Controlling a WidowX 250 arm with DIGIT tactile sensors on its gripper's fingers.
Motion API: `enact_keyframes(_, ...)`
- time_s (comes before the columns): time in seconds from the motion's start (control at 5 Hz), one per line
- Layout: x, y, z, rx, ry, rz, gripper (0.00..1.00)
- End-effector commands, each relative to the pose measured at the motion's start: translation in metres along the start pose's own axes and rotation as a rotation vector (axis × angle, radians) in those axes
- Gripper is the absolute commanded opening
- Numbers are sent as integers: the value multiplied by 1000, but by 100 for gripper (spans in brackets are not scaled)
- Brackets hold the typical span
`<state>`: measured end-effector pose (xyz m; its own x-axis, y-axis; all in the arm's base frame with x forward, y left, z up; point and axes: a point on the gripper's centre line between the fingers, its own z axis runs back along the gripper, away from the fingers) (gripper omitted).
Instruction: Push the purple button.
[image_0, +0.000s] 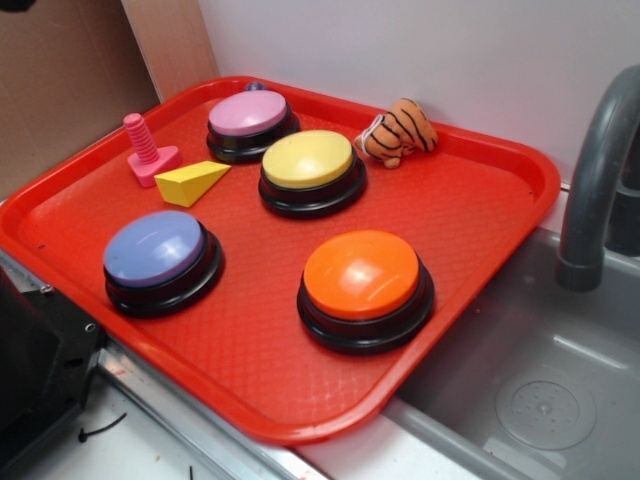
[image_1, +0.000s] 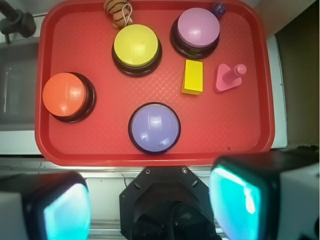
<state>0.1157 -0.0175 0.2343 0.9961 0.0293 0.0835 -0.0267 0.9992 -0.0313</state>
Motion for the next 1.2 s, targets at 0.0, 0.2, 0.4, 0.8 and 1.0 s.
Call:
enact_keyframes(0.0, 0, 0, 0, 0, 0, 0, 100)
enact_keyframes(0.2, 33, 15, -52, -32, 58, -227, 100)
enact_keyframes(0.4, 37, 15, -101, -57, 1, -379, 100)
enact_keyframes(0.8, 31, 17, -133, -54, -3, -416, 100)
enact_keyframes(1.0, 26, 16, -140, -38, 1, -424, 100)
